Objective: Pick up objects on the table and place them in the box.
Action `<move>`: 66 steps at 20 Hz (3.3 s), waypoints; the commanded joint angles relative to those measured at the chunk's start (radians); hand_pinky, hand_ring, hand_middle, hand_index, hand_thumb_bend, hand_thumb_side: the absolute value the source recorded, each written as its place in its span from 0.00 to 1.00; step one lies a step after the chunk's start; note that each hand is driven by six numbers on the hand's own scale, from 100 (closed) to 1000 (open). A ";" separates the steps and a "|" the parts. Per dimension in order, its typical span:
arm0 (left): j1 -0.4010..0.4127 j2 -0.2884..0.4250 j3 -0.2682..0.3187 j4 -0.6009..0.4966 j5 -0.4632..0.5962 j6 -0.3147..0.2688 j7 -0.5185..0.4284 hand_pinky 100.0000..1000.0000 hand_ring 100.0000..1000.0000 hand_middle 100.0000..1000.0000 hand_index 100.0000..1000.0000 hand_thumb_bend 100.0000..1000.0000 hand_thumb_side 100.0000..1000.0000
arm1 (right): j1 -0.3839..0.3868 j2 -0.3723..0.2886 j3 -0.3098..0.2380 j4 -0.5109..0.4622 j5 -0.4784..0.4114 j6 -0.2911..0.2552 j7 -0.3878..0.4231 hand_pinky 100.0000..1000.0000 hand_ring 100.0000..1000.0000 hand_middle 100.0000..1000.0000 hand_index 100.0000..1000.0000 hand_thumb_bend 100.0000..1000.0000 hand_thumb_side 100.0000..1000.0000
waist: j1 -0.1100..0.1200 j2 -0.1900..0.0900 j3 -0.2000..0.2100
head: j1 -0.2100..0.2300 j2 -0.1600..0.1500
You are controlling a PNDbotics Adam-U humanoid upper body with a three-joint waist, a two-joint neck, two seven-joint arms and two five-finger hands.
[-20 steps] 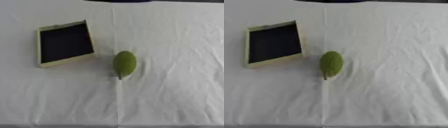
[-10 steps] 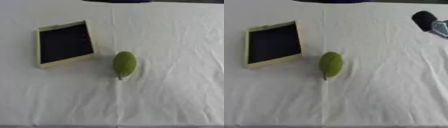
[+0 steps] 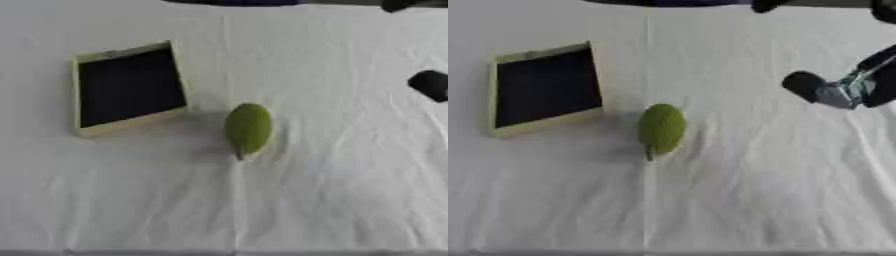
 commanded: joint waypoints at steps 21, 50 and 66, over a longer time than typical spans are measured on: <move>-0.008 0.019 -0.012 -0.015 0.016 0.002 -0.015 0.72 0.76 0.57 0.68 0.08 0.51 | -0.233 0.128 0.229 0.050 -0.029 0.139 0.278 0.80 0.85 0.84 0.94 0.29 0.32 | -0.006 -0.023 0.009 | -0.021 -0.004; -0.025 0.001 -0.022 -0.015 0.028 0.004 -0.026 0.72 0.77 0.57 0.68 0.06 0.53 | -0.313 0.457 0.298 0.486 0.196 0.057 0.441 0.83 0.90 0.89 0.96 0.41 0.19 | 0.006 0.002 0.038 | -0.052 -0.016; -0.028 -0.005 -0.021 -0.015 0.031 0.004 -0.025 0.72 0.77 0.57 0.68 0.06 0.53 | -0.301 0.524 0.321 0.585 0.221 0.011 0.477 0.83 0.90 0.88 0.94 0.39 0.15 | 0.006 0.008 0.044 | -0.054 -0.020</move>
